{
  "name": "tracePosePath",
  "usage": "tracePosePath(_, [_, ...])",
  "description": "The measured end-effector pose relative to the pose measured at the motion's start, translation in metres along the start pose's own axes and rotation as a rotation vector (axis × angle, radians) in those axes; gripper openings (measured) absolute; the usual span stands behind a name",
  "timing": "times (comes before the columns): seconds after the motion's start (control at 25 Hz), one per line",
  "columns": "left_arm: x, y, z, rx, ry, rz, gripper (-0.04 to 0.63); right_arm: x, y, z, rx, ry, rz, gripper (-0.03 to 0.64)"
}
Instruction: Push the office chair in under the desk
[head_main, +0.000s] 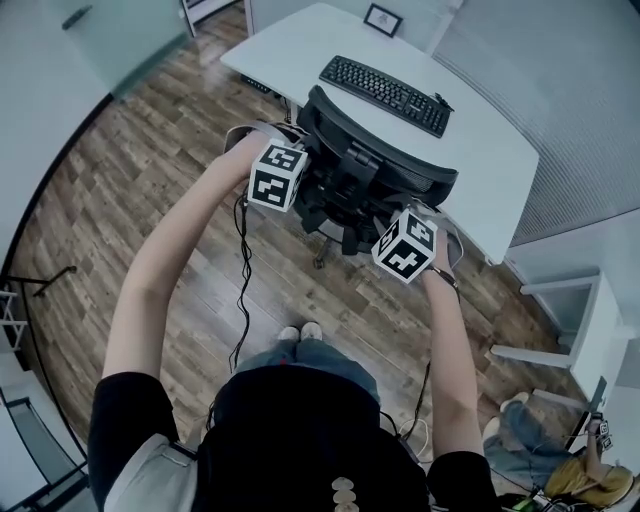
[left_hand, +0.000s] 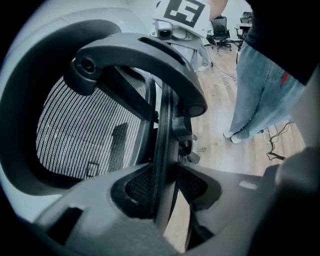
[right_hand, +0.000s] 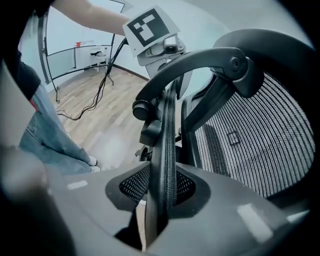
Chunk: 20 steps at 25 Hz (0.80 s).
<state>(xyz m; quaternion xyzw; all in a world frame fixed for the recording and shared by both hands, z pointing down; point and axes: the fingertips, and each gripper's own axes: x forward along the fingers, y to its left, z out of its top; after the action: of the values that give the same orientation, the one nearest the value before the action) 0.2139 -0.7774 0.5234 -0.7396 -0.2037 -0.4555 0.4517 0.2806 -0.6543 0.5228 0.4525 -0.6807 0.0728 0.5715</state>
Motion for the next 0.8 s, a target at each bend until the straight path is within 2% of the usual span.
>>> tracePosePath(0.32, [0.0001, 0.0031, 0.0003, 0.006, 0.014, 0.009, 0.147, -0.0017, -0.0001, 0.0002, 0.006, 0.008, -0.026, 0.110])
tracePosePath(0.6, [-0.0014, 0.0024, 0.0018, 0.043, -0.021, 0.024, 0.147, -0.0017, -0.0001, 0.0003, 0.021, 0.010, -0.019, 0.117])
tracePosePath(0.68, [-0.0024, 0.0049, 0.0010, 0.059, -0.029, 0.053, 0.154, -0.0009, -0.0033, 0.0013, 0.027, 0.008, -0.039, 0.129])
tracePosePath(0.8, [-0.0074, 0.0081, 0.0012, 0.098, -0.033, 0.162, 0.187, -0.0054, -0.0044, 0.0025, 0.068, -0.001, -0.079, 0.161])
